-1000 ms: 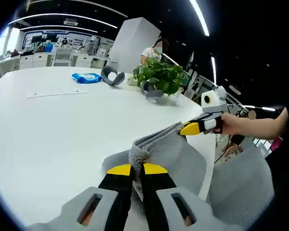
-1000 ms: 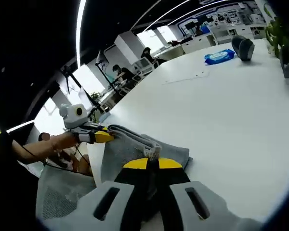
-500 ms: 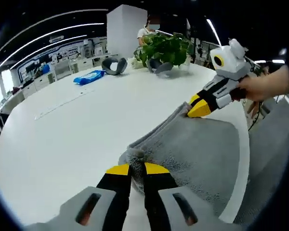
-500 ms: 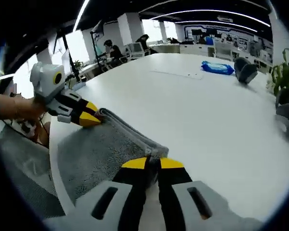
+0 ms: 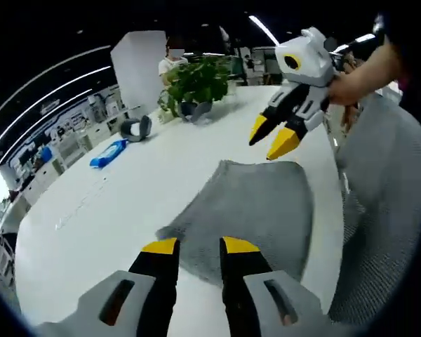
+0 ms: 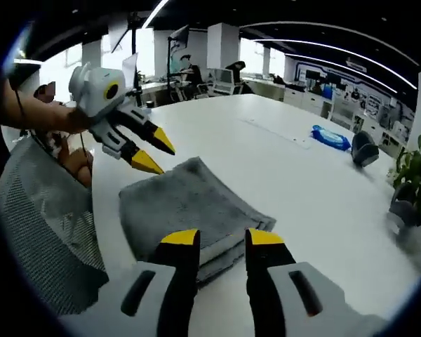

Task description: Fold the towel on the table until its edges align and the towel forms a compact rectangular stack.

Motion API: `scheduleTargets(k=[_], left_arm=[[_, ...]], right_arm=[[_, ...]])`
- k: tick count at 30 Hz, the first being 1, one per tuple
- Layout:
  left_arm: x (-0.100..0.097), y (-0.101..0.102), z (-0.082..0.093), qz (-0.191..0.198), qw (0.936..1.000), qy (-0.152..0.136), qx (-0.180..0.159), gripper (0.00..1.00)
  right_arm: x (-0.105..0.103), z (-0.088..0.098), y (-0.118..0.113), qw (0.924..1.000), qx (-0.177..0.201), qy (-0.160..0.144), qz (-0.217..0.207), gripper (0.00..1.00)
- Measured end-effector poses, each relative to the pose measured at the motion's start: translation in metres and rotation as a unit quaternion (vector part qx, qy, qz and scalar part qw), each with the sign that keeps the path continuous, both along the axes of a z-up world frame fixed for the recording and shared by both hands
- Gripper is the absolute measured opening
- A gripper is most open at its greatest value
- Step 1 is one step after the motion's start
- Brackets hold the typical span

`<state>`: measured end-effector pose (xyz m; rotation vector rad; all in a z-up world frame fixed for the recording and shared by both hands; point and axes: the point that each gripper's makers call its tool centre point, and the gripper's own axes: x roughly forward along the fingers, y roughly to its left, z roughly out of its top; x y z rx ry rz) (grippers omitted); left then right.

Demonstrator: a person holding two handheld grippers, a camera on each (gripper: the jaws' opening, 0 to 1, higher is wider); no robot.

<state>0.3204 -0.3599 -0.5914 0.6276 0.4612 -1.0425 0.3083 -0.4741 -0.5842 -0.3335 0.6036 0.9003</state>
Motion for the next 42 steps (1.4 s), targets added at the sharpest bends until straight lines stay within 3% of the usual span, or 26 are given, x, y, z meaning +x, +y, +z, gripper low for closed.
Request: scheduleTargets(k=[3,5,7,8,10,15,19,23,30,33,42], left_arm=[[-0.023,-0.003,-0.009,-0.019,0.9993,0.025,0.019,0.23],[-0.028,-0.001,-0.017,-0.020,0.9990,0.028,0.030,0.24],[-0.027,0.003,-0.025,-0.002,0.9986,0.040,0.034,0.24],[-0.025,0.002,-0.027,0.019,0.9981,0.055,0.018,0.24],[-0.022,0.005,-0.031,0.042,0.9965,0.069,0.017,0.26],[-0.025,0.003,-0.044,0.038,0.9959,0.077,0.030,0.26],[-0.026,0.005,-0.047,0.041,0.9961,0.077,0.013,0.25],[-0.026,0.003,-0.048,0.047,0.9950,0.088,0.000,0.24],[-0.024,0.000,-0.050,0.047,0.9952,0.079,0.032,0.23],[-0.021,0.000,-0.054,0.055,0.9914,0.115,0.029,0.23],[0.001,-0.007,-0.056,0.047,0.9874,0.131,0.076,0.22]], right_arm=[[-0.029,-0.013,0.012,0.9987,-0.001,0.041,0.029,0.22],[-0.032,-0.022,0.014,0.9984,-0.009,0.044,0.034,0.20],[-0.028,-0.031,0.010,0.9983,-0.020,0.048,0.026,0.19],[-0.027,-0.034,0.009,0.9979,-0.013,0.062,0.017,0.19],[-0.027,-0.039,0.007,0.9967,-0.011,0.080,0.006,0.21],[-0.032,-0.052,0.005,0.9960,-0.016,0.088,0.008,0.24],[-0.032,-0.057,0.006,0.9968,-0.010,0.079,0.007,0.24],[-0.030,-0.057,0.007,0.9960,-0.003,0.089,0.002,0.23],[-0.028,-0.059,0.010,0.9962,-0.018,0.085,-0.005,0.23],[-0.025,-0.061,0.011,0.9954,-0.023,0.092,-0.006,0.22],[0.000,-0.063,0.011,0.9934,-0.046,0.105,-0.002,0.21]])
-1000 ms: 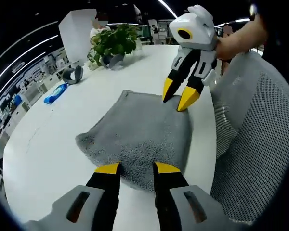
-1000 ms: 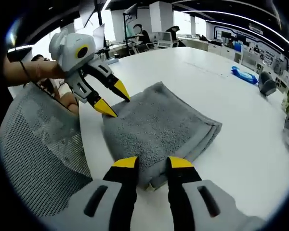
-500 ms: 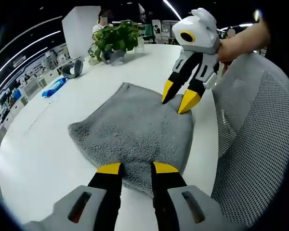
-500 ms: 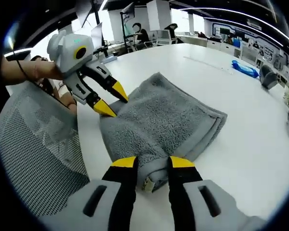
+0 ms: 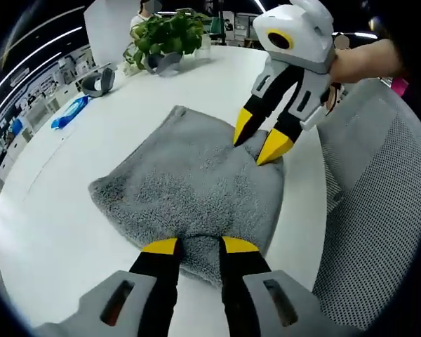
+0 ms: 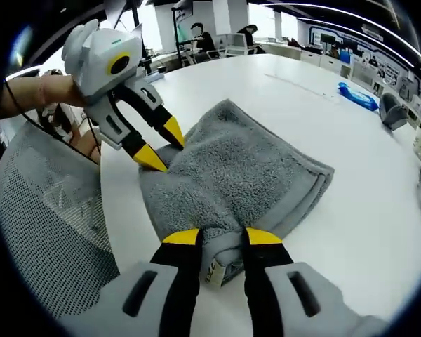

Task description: Fold the towel on the table until its edges align and the towel forms a compact rectangular stack.

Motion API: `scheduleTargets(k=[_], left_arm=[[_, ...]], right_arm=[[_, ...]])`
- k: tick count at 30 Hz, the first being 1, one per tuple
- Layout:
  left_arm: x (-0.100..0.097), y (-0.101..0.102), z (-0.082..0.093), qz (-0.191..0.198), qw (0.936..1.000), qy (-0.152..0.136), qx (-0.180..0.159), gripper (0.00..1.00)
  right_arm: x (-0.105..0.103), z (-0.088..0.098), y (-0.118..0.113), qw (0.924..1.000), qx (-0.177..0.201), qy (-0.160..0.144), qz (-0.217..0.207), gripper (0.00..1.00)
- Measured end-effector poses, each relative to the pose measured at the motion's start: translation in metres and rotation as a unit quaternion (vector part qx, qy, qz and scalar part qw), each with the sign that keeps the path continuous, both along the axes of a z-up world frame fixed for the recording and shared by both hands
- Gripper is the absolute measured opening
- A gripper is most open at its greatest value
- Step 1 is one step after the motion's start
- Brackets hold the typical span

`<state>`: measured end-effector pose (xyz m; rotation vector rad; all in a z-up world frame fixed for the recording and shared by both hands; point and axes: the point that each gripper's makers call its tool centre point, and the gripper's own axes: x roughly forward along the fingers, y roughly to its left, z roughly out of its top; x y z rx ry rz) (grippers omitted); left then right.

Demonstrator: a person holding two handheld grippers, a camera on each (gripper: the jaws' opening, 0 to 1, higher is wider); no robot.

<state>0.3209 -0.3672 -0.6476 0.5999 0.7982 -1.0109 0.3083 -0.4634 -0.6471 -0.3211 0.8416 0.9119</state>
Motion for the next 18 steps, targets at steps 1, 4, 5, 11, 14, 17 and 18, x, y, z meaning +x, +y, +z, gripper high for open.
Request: scheduleTargets(k=[1,4,5,11,14,17,18], left_arm=[[0.003,0.000,0.000,-0.001,1.0000,0.001,0.001,0.22],[0.017,-0.001,0.000,-0.001,1.0000,0.008,0.000,0.22],[0.020,-0.001,0.000,-0.003,0.9999,0.010,0.001,0.22],[0.044,-0.006,-0.001,-0.014,0.9993,0.023,0.027,0.22],[0.051,-0.007,-0.002,-0.017,0.9989,0.027,0.034,0.22],[0.059,-0.008,-0.001,-0.017,0.9988,0.029,0.034,0.22],[0.060,-0.008,-0.001,-0.017,0.9988,0.029,0.034,0.22]], right_arm=[[0.005,0.000,-0.001,1.0000,-0.003,0.003,0.003,0.21],[0.018,0.000,-0.003,0.9999,-0.007,0.012,0.004,0.21],[0.021,-0.001,-0.004,0.9999,-0.007,0.014,0.004,0.21],[0.041,0.000,-0.006,0.9997,-0.016,0.015,-0.006,0.21],[0.050,-0.001,-0.007,0.9995,-0.025,0.017,-0.010,0.21],[0.058,-0.001,-0.009,0.9993,-0.029,0.018,-0.012,0.21],[0.061,-0.001,-0.009,0.9993,-0.031,0.019,-0.013,0.21]])
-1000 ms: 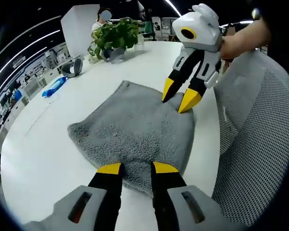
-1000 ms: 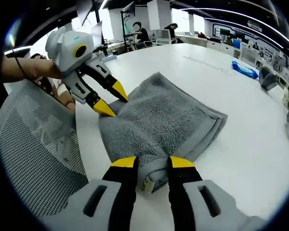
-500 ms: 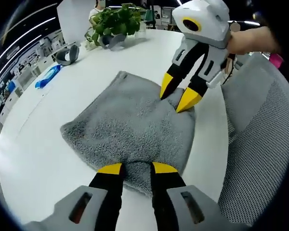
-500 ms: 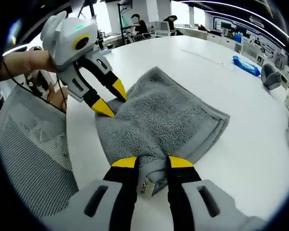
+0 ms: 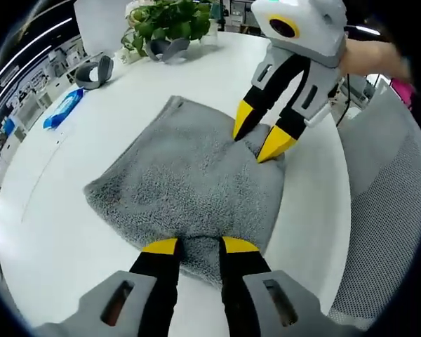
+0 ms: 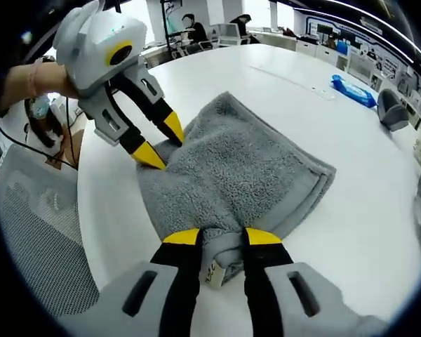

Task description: Fold the towel on the table until its edges align and the towel forms a compact rectangular stack.

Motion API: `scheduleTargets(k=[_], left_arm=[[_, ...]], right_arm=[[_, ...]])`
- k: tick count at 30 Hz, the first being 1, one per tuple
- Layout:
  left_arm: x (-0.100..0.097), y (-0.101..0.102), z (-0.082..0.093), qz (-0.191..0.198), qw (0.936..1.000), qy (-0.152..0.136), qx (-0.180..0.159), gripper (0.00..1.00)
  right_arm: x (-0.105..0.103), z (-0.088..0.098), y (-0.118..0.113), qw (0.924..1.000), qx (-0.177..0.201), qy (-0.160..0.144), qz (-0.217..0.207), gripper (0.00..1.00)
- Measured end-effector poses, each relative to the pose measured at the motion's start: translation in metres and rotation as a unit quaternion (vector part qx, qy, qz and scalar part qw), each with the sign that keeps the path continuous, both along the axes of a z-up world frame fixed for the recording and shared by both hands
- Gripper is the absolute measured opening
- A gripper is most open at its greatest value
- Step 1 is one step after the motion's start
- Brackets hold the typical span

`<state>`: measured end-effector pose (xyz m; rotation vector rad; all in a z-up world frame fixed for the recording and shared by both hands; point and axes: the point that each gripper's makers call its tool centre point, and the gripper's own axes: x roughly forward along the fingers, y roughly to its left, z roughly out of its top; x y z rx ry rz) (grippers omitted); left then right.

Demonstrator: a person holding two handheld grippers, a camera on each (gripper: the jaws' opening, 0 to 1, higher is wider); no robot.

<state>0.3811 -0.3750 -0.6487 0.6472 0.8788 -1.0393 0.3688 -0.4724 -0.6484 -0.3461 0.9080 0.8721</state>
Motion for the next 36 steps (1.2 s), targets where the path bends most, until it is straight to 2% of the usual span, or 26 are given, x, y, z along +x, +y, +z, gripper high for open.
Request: scheduleTargets(k=[11,20,23,24,26,29,32,34,35,36], left_arm=[[0.024,-0.002,0.000,0.009,1.0000,-0.002,0.000,0.22],[0.027,-0.005,-0.001,-0.012,0.9998,0.003,0.015,0.23],[0.027,-0.006,-0.001,-0.011,0.9993,0.007,0.035,0.23],[0.027,-0.006,-0.001,-0.012,0.9989,0.007,0.044,0.23],[0.029,-0.004,-0.001,0.012,0.9979,0.018,0.061,0.23],[0.030,-0.003,0.001,0.024,0.9985,0.013,0.048,0.23],[0.028,0.000,0.010,0.045,0.9989,-0.014,-0.008,0.24],[0.025,0.003,0.018,0.050,0.9975,-0.032,-0.036,0.24],[0.022,0.006,0.023,0.064,0.9960,-0.035,-0.051,0.25],[0.011,0.007,0.032,0.074,0.9936,-0.019,-0.083,0.26]], right_arm=[[0.026,-0.002,-0.001,0.9992,-0.036,0.003,0.014,0.21],[0.030,-0.004,0.003,0.9968,-0.072,0.019,0.029,0.21],[0.034,-0.004,0.005,0.9955,-0.082,0.009,0.046,0.21],[0.037,-0.003,0.008,0.9956,-0.066,-0.005,0.066,0.20],[0.038,-0.002,0.006,0.9980,-0.034,-0.001,0.053,0.20],[0.037,0.004,0.001,0.9992,0.024,0.000,0.032,0.21],[0.029,0.016,-0.011,0.9970,0.074,0.014,-0.018,0.22],[0.024,0.024,-0.017,0.9950,0.096,-0.004,-0.028,0.26],[0.018,0.027,-0.021,0.9946,0.099,-0.008,-0.028,0.28],[0.013,0.034,-0.026,0.9937,0.105,-0.020,-0.033,0.30]])
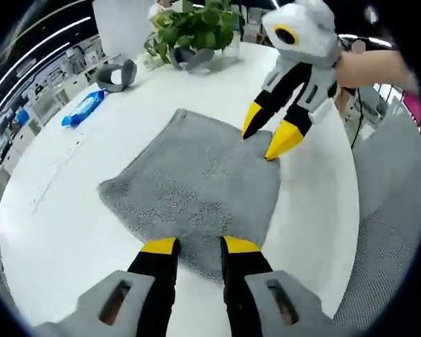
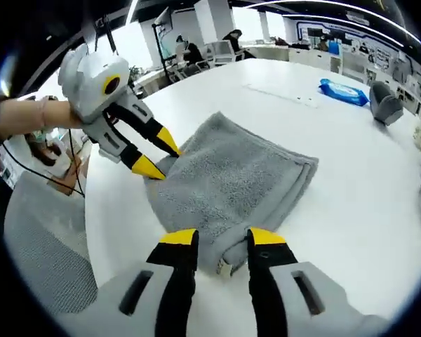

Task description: Fold the towel on the table until its edges align and the towel forms a compact rectangular stack.

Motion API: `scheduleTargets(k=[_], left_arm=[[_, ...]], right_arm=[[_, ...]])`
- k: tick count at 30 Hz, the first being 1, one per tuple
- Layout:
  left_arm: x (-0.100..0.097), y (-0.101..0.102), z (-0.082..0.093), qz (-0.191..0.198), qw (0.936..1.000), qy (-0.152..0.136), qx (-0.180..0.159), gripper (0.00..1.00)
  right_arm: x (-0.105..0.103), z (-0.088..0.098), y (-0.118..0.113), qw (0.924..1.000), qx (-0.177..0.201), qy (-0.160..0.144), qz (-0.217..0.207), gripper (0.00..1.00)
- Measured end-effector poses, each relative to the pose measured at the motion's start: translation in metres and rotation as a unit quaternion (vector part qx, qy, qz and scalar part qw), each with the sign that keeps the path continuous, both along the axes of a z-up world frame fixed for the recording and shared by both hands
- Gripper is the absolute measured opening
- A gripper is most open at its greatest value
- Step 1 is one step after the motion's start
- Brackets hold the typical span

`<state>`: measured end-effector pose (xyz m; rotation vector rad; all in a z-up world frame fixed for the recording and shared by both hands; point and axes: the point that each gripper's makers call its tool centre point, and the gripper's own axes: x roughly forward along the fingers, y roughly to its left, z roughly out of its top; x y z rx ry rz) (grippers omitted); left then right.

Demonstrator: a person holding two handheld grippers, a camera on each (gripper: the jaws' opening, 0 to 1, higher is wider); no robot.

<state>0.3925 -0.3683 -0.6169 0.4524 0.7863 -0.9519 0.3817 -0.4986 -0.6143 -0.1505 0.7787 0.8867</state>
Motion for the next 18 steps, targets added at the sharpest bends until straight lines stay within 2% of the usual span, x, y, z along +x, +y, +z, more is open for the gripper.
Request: scheduleTargets(k=[1,2,4,5,7,9,10,11,12,13,14,15,16,17,18], left_arm=[[-0.007,-0.002,0.010,0.027,0.9987,0.015,-0.040,0.28],[-0.013,-0.009,0.032,0.057,0.9920,0.022,-0.110,0.31],[-0.021,-0.014,0.063,0.076,0.9797,0.001,-0.186,0.45],[-0.029,-0.011,0.082,0.082,0.9731,-0.027,-0.213,0.52],[-0.043,0.001,0.108,0.103,0.9639,-0.077,-0.233,0.64],[-0.059,0.014,0.125,0.122,0.9565,-0.110,-0.241,0.73],[-0.064,0.019,0.131,0.130,0.9528,-0.126,-0.244,0.77],[-0.073,0.028,0.138,0.138,0.9475,-0.149,-0.247,0.82],[-0.079,0.034,0.143,0.147,0.9432,-0.164,-0.248,0.92],[-0.086,0.045,0.149,0.168,0.9342,-0.186,-0.254,0.99],[-0.094,0.052,0.151,0.178,0.9314,-0.194,-0.252,0.98],[-0.101,0.062,0.155,0.195,0.9240,-0.209,-0.254,0.99],[-0.107,0.067,0.156,0.202,0.9206,-0.218,-0.253,0.99],[-0.112,0.072,0.157,0.212,0.9164,-0.223,-0.257,0.99],[-0.119,0.077,0.159,0.226,0.9094,-0.223,-0.269,0.99]], right_arm=[[-0.003,0.010,-0.001,0.9997,0.014,-0.016,-0.009,0.34],[-0.007,0.021,-0.001,0.9988,0.036,-0.030,-0.014,0.38],[-0.021,0.051,-0.001,0.9945,0.085,-0.056,-0.023,0.50],[-0.029,0.066,-0.004,0.9919,0.096,-0.078,-0.029,0.56],[-0.037,0.087,-0.010,0.9865,0.102,-0.122,-0.039,0.71],[-0.048,0.107,-0.017,0.9794,0.109,-0.161,-0.054,0.83],[-0.050,0.111,-0.019,0.9778,0.111,-0.168,-0.058,0.91],[-0.057,0.122,-0.023,0.9726,0.122,-0.183,-0.076,0.97],[-0.062,0.134,-0.027,0.9637,0.133,-0.213,-0.091,0.99],[-0.072,0.143,-0.032,0.9575,0.136,-0.236,-0.096,1.00],[-0.078,0.147,-0.036,0.9537,0.133,-0.250,-0.102,1.00],[-0.086,0.149,-0.042,0.9502,0.130,-0.261,-0.109,1.00],[-0.093,0.151,-0.045,0.9469,0.131,-0.271,-0.114,1.00],[-0.102,0.150,-0.051,0.9462,0.127,-0.274,-0.116,1.00],[-0.107,0.149,-0.054,0.9467,0.125,-0.272,-0.120,1.00]])
